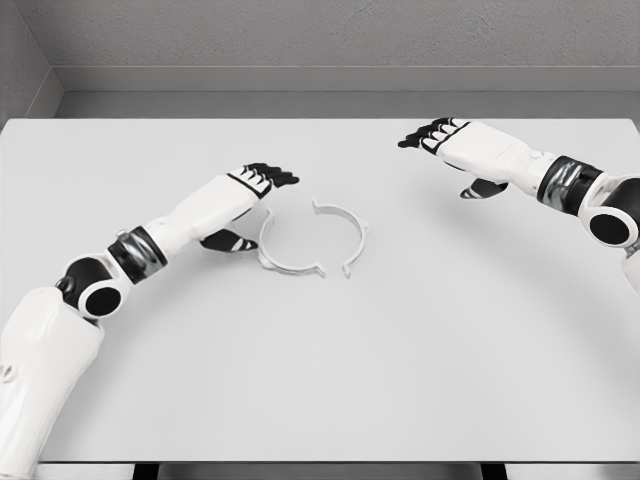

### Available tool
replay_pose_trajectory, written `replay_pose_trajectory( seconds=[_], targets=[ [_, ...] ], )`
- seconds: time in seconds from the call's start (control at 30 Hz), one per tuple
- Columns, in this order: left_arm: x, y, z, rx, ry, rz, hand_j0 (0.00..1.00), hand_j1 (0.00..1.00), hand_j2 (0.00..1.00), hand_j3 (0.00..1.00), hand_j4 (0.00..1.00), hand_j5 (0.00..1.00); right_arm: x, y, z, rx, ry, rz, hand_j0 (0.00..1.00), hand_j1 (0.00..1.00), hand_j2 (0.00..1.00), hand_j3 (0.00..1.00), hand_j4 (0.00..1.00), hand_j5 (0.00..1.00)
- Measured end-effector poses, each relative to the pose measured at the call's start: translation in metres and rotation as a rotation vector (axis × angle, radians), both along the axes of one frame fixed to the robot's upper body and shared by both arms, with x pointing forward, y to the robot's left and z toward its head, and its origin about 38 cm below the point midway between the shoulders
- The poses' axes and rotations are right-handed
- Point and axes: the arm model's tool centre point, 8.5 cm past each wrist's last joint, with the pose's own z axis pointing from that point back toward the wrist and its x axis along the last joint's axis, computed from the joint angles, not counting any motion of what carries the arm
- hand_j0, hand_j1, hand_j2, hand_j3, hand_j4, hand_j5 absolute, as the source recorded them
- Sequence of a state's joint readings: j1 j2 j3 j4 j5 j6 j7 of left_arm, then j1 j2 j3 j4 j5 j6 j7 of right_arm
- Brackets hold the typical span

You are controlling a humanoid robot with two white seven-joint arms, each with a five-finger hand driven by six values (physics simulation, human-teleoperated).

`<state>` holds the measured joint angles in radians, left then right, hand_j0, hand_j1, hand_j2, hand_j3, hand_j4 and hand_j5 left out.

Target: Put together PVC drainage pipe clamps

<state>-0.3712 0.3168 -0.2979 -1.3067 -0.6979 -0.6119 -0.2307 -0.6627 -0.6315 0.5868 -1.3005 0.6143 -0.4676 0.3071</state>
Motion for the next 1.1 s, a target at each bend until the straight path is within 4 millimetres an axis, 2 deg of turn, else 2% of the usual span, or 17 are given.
replay_pose_trajectory(
  seconds=[0.37, 0.67, 1.1],
  targets=[
    [0.009, 0.004, -0.005, 0.007, 0.024, 0.019, 1.00, 1.00, 1.00, 1.00, 1.00, 1.00, 0.000, 0.000, 0.000, 0.001, 0.001, -0.001, 1.00, 1.00, 1.00, 1.00, 1.00, 1.00],
    [0.008, -0.011, -0.008, -0.017, 0.031, -0.001, 1.00, 1.00, 1.00, 1.00, 1.00, 1.00, -0.001, -0.020, 0.006, -0.018, -0.007, -0.032, 1.00, 1.00, 1.00, 1.00, 1.00, 1.00],
    [0.007, -0.028, -0.007, -0.023, 0.021, -0.021, 1.00, 1.00, 1.00, 1.00, 1.00, 1.00, -0.001, -0.022, 0.007, -0.019, -0.008, -0.034, 1.00, 1.00, 1.00, 1.00, 1.00, 1.00]
  ],
)
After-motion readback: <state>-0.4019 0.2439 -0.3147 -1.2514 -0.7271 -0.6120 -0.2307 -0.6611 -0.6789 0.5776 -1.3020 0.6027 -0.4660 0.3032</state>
